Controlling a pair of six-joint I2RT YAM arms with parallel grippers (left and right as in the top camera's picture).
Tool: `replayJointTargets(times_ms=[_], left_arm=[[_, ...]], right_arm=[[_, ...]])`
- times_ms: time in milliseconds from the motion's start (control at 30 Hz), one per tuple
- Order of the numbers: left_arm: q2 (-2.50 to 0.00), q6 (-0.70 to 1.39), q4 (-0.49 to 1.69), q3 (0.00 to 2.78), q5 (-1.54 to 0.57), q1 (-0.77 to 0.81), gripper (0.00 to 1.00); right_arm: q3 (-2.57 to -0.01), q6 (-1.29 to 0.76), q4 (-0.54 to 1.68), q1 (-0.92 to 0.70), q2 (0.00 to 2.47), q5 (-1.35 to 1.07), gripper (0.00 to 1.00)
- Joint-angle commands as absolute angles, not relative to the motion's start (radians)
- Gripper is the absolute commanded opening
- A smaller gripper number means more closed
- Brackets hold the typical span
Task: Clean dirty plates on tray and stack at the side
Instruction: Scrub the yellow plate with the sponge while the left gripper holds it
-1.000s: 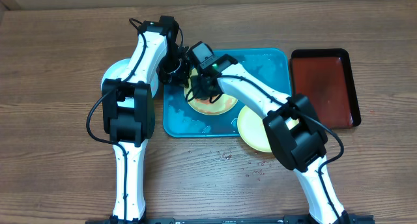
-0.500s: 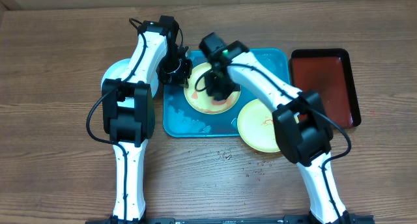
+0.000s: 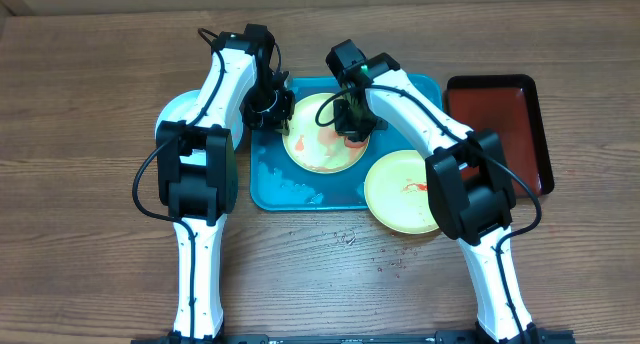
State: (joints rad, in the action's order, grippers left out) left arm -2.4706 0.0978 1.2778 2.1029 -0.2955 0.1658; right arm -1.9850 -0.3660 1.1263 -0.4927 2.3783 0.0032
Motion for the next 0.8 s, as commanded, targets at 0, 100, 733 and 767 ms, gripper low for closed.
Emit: replayJointTargets(times_ms=[0, 100, 733, 767], left_arm=[[-2.479, 0.112, 1.275, 2.107, -0.225, 0.155, 0.04], [-2.479, 0.112, 1.275, 2.107, -0.225, 0.157, 0.04], [-2.479, 0.112, 1.277, 2.107, -0.226, 0.157, 0.04], [-2.479, 0.112, 1.277, 2.107, -0.226, 0.157, 0.04]], right_arm=[[-1.983, -0.366, 1.162, -0.504, 2.424, -0.138, 0.04], [-1.983, -0.357, 1.161, -0.505, 2.424, -0.312, 0.04], [-1.982, -0.418, 0.989, -0.525, 2.528, -0.493, 0.04], [-1.982, -0.415, 0.976, -0.533, 2.529, -0.5, 0.04]])
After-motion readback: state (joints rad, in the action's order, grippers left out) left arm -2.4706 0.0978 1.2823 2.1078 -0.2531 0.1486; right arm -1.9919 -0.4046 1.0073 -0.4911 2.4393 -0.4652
